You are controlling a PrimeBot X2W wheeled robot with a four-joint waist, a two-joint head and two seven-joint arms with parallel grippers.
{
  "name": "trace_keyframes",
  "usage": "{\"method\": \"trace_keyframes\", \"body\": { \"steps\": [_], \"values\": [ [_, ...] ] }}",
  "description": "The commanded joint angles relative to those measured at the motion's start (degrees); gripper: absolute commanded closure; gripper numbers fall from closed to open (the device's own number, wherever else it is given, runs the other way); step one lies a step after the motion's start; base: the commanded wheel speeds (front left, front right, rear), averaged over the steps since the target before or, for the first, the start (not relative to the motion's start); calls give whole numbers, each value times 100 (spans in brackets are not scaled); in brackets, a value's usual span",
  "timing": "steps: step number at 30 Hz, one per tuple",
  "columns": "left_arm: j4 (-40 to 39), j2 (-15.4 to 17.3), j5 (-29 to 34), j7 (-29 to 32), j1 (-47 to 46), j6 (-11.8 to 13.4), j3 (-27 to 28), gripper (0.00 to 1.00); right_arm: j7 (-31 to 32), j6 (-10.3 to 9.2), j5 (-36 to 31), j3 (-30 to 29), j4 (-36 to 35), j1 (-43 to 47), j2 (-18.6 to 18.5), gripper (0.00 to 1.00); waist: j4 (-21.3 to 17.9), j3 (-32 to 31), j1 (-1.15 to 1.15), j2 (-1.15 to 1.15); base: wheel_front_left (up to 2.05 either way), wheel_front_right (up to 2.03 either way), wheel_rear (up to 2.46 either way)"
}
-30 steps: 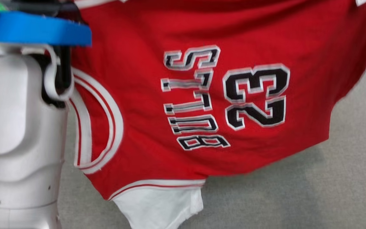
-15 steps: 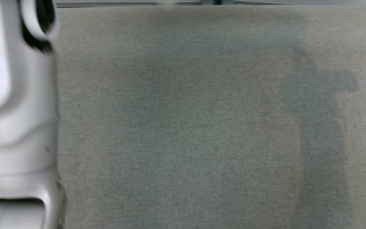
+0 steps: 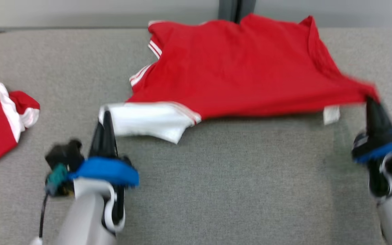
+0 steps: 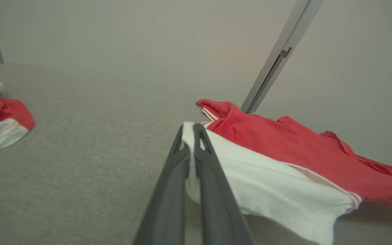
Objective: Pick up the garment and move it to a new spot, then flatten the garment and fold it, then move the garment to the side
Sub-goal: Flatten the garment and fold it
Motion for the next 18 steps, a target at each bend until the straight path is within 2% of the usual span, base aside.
{"method": "trace_keyframes", "body": {
  "steps": [1, 5, 8, 13, 18],
  "values": [
    [-24, 3, -115, -21, 182, 54, -25, 100, -19, -1, 68, 21, 5, 281, -25, 100, -63, -162, 0, 0, 0, 0, 0],
    [-33, 11, -534, -20, 1218, 89, -238, 100, -18, -1, 28, 208, -29, 1326, 137, 100, -31, -637, 0, 0, 0, 0, 0],
    [-37, 2, -608, -20, 1763, 140, -289, 100, -19, -1, -2, 135, -41, 2012, 231, 100, 39, -1019, 0, 0, 0, 0, 0],
    [-27, 10, -409, -20, 2525, 0, -387, 100, -18, -1, -159, -13, -141, 2905, 413, 100, 167, -1572, 0, 0, 0, 0, 0],
    [-268, 5, -307, -20, 3027, -75, -366, 100, -18, -1, -215, -92, -360, 3442, 484, 100, 243, -1779, 0, 0, 0, 0, 0]
  ]
}}
